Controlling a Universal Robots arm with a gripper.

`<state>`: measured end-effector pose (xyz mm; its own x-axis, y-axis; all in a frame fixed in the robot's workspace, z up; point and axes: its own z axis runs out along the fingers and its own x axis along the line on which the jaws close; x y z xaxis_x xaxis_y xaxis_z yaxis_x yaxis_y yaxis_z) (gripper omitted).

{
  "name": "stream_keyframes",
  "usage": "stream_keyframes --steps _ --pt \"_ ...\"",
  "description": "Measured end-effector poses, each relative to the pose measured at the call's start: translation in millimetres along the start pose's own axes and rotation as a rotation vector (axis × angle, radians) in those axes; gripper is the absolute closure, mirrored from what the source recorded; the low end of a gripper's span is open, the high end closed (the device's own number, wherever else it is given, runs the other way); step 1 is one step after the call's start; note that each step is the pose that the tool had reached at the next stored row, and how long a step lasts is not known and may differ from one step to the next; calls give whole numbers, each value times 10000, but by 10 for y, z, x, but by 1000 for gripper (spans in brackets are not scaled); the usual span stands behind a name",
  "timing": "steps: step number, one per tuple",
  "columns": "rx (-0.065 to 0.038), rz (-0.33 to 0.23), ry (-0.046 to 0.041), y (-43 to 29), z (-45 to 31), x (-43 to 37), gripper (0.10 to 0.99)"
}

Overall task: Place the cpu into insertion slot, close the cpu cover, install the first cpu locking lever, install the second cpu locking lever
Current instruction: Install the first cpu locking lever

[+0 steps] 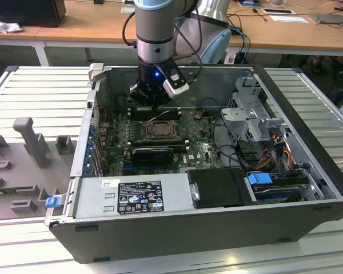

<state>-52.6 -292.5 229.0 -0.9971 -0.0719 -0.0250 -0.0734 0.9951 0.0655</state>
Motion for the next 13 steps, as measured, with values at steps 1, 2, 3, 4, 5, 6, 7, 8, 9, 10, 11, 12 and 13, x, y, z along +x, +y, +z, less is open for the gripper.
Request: stream_keyframes --steps 1,2,3,4,5,6,7,8,9,10,11,12,13 --pt "-13 -22 1 5 4 -8 980" --pt "-23 -41 1 8 7 -17 980" --pt "-32 -53 1 13 12 -36 980" --pt "-35 -56 2 17 14 -51 980" --pt "-35 -62 3 24 17 -68 980" --pt "-36 -69 2 31 20 -81 980" --pt "-36 -75 3 39 23 -93 980" --pt "-37 -80 3 48 25 -105 980" --pt "-37 -86 3 58 28 -118 980" --pt "-38 -88 3 66 31 -128 980" --pt "-38 -89 4 78 36 -144 980" --pt "-38 -89 4 85 39 -153 980" --pt "-38 -90 4 90 42 -161 980"
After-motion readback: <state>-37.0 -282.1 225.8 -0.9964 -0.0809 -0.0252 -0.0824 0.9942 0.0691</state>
